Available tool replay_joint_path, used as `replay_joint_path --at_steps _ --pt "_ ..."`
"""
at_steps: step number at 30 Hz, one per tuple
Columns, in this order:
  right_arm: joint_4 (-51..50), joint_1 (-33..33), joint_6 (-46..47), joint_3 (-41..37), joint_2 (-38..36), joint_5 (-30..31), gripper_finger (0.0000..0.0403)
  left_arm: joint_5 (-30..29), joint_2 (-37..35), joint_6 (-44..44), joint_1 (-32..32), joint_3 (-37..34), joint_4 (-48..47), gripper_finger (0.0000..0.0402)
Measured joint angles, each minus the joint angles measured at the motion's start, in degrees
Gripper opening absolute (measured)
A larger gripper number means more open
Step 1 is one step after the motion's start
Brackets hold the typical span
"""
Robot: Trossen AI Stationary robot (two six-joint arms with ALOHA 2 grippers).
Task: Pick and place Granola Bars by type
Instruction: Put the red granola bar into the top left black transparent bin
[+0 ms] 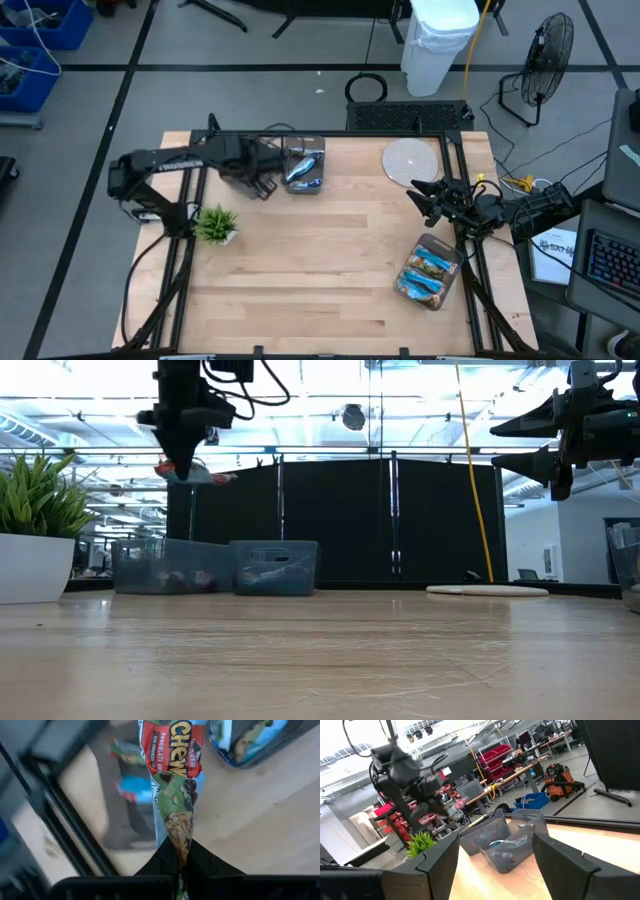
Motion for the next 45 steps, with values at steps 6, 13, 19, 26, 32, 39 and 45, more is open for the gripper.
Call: replay_joint_path --at_steps 6,13,19,26,32,39,45 --pt "0.00 0.01 0.02 -0.02 -0.01 0.00 0.0242 -3.63 0.00 27.36 6.99 1.90 0.10 0.0011" --pt "0.00 0.01 0.02 -0.02 0.00 -0.01 0.0242 -10.09 0.00 60.31 13.35 2.02 1.14 0.0011" --pt "0.00 0.01 0.02 -0.01 -0.01 -0.01 0.0242 -8.73 0.01 78.34 18.24 1.29 1.93 0.0011" --pt "0.00 0.02 0.02 0.00 0.00 0.00 0.0242 -3.71 0.02 94.90 19.98 -2.81 1.95 0.0011" --pt "0.00 0.01 0.01 -0.01 0.00 0.00 0.0242 -3.85 0.15 105.53 20.63 -8.13 10.12 0.0010" --pt "0.00 0.00 0.00 0.00 0.00 -0.02 0.0242 -2.54 3.28 110.46 21.50 -10.34 11.81 0.0010" --pt "0.00 0.01 0.01 -0.01 -0.02 -0.01 0.0242 -1.17 5.39 110.94 23.09 -10.43 10.95 0.0010"
